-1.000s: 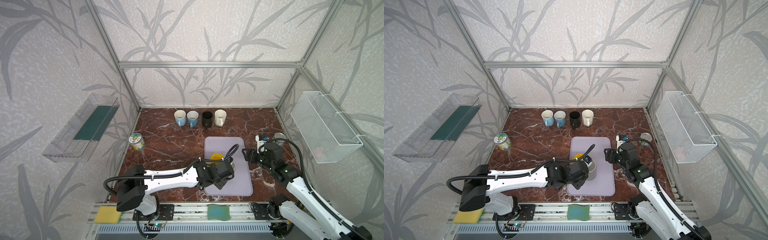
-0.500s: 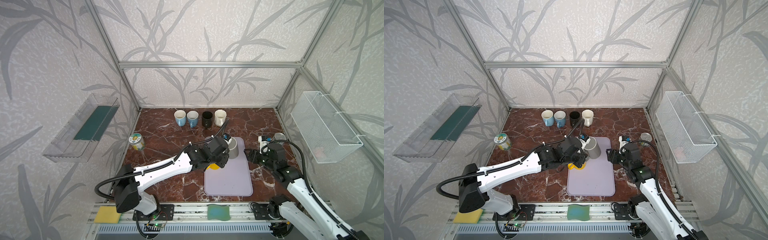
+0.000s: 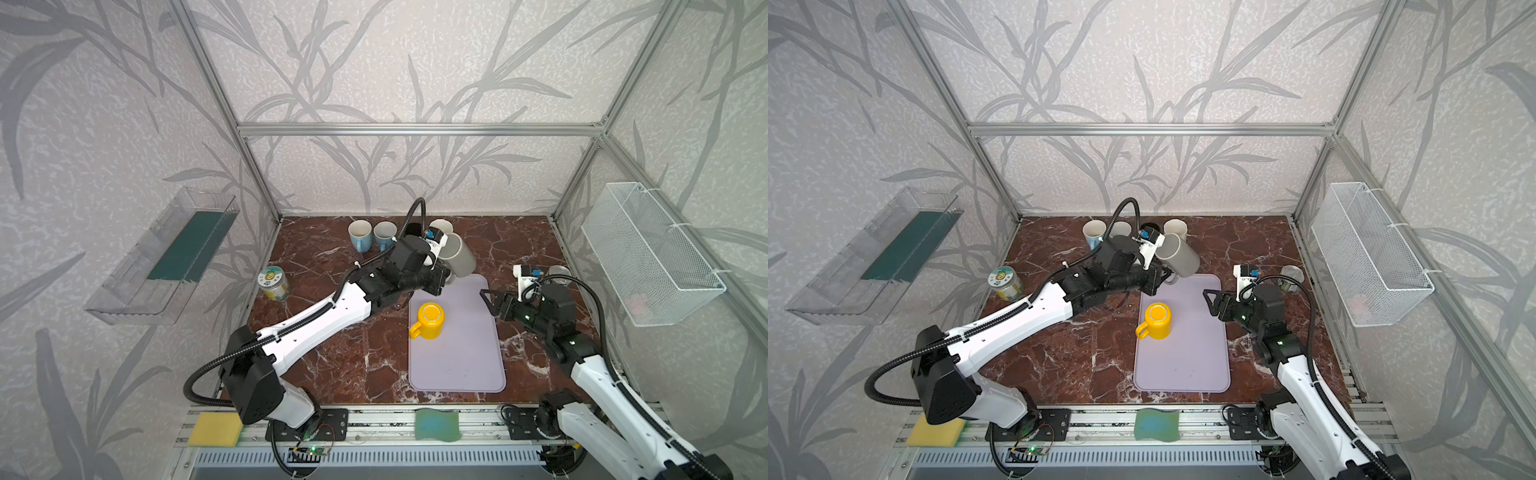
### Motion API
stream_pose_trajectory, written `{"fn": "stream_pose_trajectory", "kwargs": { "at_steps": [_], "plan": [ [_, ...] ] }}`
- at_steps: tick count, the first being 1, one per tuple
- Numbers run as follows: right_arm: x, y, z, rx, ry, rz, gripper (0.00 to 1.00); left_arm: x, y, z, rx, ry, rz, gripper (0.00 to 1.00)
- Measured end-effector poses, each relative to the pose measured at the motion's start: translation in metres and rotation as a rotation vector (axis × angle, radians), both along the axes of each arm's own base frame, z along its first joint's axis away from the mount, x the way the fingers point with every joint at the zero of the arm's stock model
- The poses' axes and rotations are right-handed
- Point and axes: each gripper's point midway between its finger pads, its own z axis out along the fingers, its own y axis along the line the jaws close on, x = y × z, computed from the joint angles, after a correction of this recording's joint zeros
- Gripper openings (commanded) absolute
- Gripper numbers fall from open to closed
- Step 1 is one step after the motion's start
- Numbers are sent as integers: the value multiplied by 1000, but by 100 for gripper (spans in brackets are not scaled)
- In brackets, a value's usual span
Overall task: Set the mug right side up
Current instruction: 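Raise the grey mug toward the right gripper while the right gripper reaches up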
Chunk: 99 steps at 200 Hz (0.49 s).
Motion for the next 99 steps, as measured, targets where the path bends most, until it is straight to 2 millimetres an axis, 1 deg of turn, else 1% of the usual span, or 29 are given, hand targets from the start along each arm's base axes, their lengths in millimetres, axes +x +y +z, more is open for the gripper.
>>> {"fn": "stream_pose_trajectory", "kwargs": {
  "at_steps": [24,43,80,99],
  "plan": [
    [7,12,14,81,-31,49,67,17,7,16,-82,-10,12,0],
    [12,21,29,147,-57,83,67,24,10,30,-135,-16,11,0],
    [19,32,76,269,-155,139,67,27,6,65,-263,-41,-39,0],
    [21,35,96,326,-200,162,67,25,3,77,-312,-49,-67,0]
  ]
}}
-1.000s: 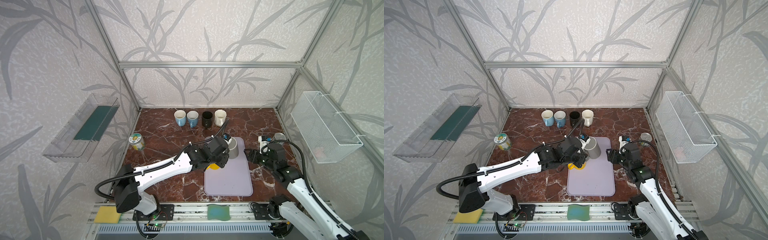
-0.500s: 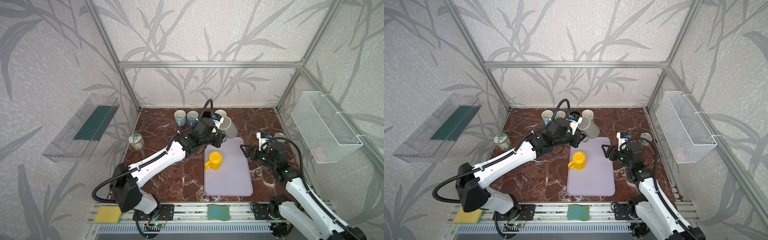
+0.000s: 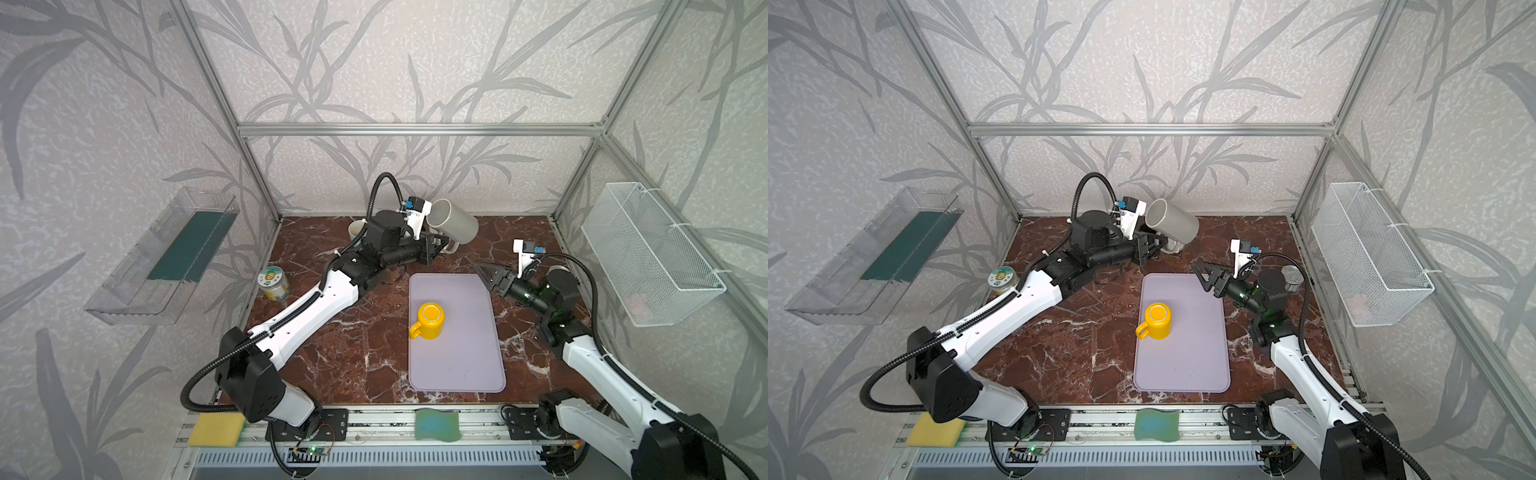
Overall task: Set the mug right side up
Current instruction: 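Raise the grey mug toward the right gripper while the right gripper reaches up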
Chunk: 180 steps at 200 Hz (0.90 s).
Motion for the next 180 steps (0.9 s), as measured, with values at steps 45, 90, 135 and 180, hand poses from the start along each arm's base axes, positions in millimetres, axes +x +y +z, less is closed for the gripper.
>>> {"fn": "stream_pose_trajectory", "kwargs": {
  "at_steps": [45,90,135,180],
  "plan": [
    [1,5,33,113,-57,49,67,-7,-6,18,-87,3,-62,0],
    [-3,7,59,195,-109,90,65,-16,-11,39,-175,-4,-124,0],
    [-5,10,79,254,-154,135,61,-24,-14,61,-259,-17,-182,0],
    [-3,12,93,294,-184,168,56,-30,-18,74,-316,-24,-234,0]
  ]
}}
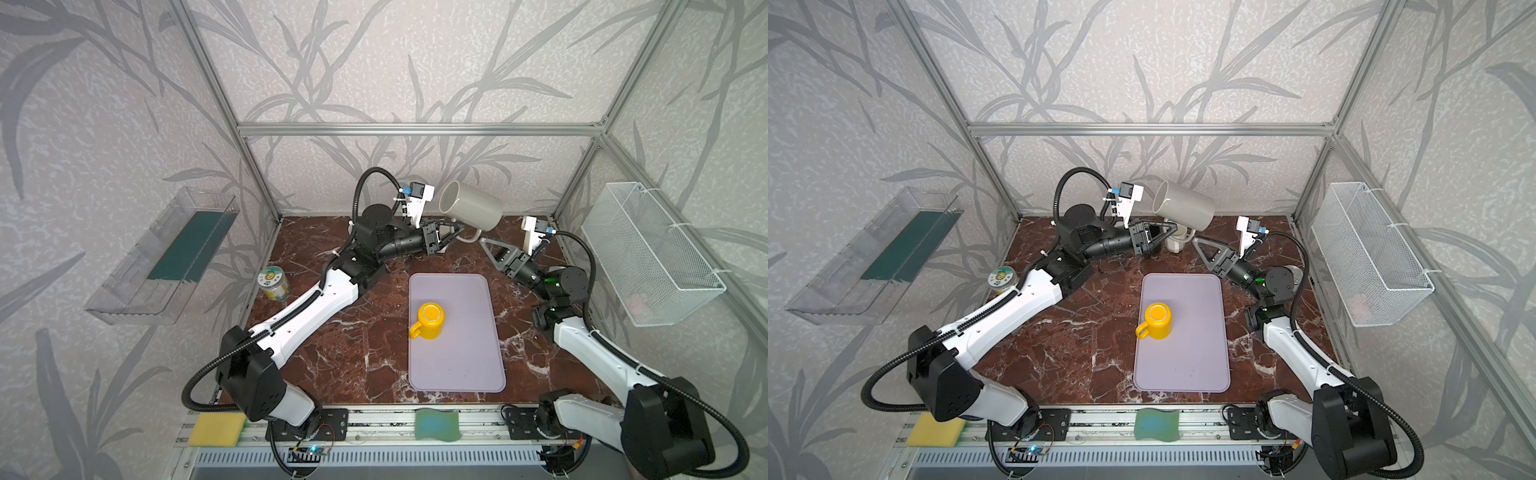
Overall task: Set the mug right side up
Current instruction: 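Raise the grey mug toward the right gripper while the right gripper reaches up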
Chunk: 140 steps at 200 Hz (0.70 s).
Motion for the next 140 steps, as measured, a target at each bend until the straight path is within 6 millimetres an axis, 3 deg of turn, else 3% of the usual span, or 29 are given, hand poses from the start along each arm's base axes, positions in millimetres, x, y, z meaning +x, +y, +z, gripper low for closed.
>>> {"fn": "stream_pose_trajectory", "kwargs": {
  "at_steps": [83,114,140],
  "plan": [
    [12,8,17,75,-11,67,44,3,-9,0,-51,19,-57,0],
    [8,9,20,86,-18,80,30,1,-10,4,-69,15,-75,0],
    [4,11,25,97,-22,97,11,2,-9,5,-74,9,-73,0]
  ]
}}
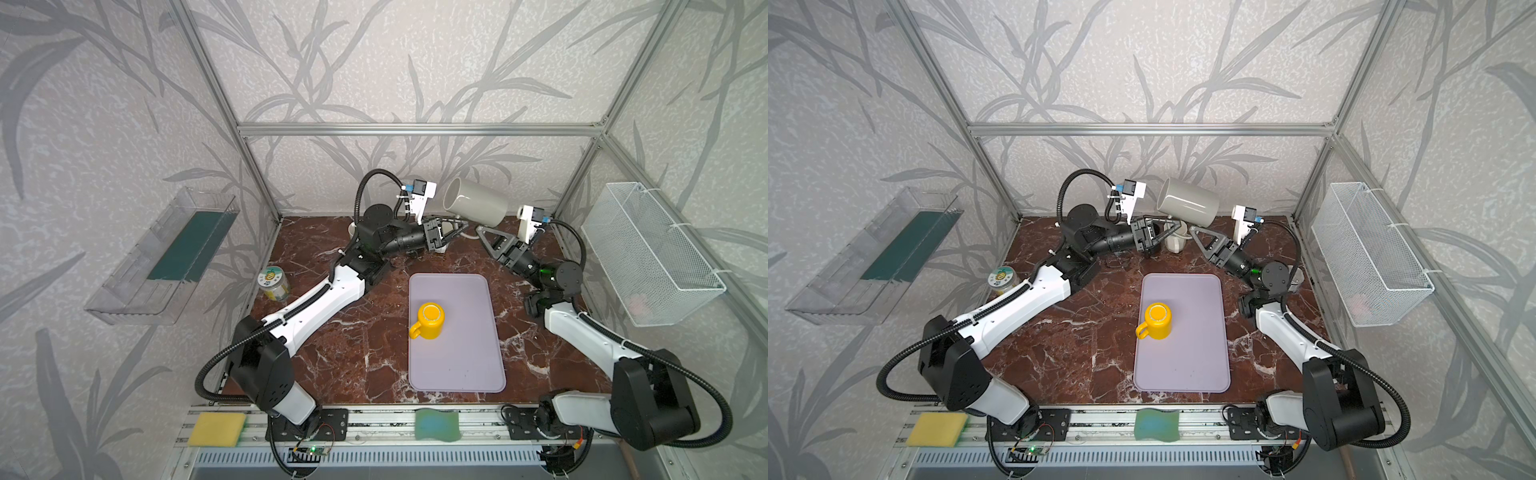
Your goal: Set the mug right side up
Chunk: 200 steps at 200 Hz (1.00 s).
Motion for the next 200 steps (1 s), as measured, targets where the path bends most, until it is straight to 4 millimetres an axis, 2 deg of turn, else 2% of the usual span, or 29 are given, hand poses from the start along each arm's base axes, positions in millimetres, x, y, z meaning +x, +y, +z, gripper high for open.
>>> {"fn": "stream_pose_trajectory", "kwargs": {
  "at_steps": [17,63,87,95,126,146,175,200],
  "plan": [
    [-3,0,5,8,-6,8,0,-1,0,2,-8,-13,-8,0],
    [-8,-1,10,10,-22,10,0,-6,0,7,-21,-30,-33,0],
    [-10,-1,12,10,-28,11,0,-9,0,8,-24,-35,-43,8],
    [-10,-1,12,10,-29,11,0,-9,-1,8,-23,-37,-44,13],
    [-9,-1,9,3,-19,12,0,-10,-1,6,-14,-45,-51,46],
    [-7,0,4,-2,5,11,0,-11,-2,4,-5,-54,-55,59],
    [-5,0,-2,-7,25,10,0,-11,-3,0,13,-53,-56,69],
    [-4,0,-5,-9,34,9,0,-11,-3,-5,33,-50,-52,73]
  ]
}}
